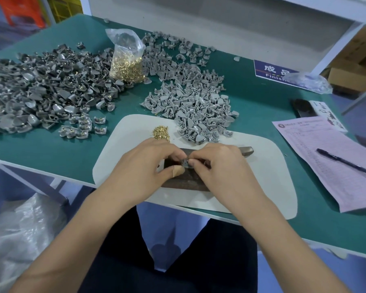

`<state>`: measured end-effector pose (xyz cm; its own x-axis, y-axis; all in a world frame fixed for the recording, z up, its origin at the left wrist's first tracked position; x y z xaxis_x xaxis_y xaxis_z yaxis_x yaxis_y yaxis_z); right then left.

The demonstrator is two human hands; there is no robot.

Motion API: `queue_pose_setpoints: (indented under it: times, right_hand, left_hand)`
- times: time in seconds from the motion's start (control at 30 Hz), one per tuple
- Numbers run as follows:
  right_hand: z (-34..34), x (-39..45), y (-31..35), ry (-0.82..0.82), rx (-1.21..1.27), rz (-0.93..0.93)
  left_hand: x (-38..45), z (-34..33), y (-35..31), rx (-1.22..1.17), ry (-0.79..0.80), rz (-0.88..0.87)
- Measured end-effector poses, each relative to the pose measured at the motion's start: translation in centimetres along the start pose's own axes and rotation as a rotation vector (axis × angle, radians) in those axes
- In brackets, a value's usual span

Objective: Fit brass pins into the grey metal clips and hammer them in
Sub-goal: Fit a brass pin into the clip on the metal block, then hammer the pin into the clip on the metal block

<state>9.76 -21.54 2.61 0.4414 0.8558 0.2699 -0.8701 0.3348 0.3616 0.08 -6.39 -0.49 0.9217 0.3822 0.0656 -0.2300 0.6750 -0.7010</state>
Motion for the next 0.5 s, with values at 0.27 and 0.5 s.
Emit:
queue_pose_setpoints:
  times: [0.27,0.5]
  right_hand:
    - [0.0,-0.2,1.4,0.05,-0.138,-0.05]
    - [-0.3,-0.4,1.1,0.002,-0.12,0.022]
  left_hand:
    - [0.1,-1.3,-0.3,0.015,-0.131,0.051]
    - [0.2,-1.0,-0.3,0.103,-0.195,0.109]
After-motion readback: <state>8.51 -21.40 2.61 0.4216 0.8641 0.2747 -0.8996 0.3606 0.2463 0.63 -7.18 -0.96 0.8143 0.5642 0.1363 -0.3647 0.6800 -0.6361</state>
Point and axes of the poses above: each hand's wrist, its own x-axis towards the middle knuckle, its own z-axis out of the back of the hand, y = z × x, the point moved 2 cm from there along x, towards the middle knuckle, and after that the axes turned 11 degrees about z, right-handed, at the moved point
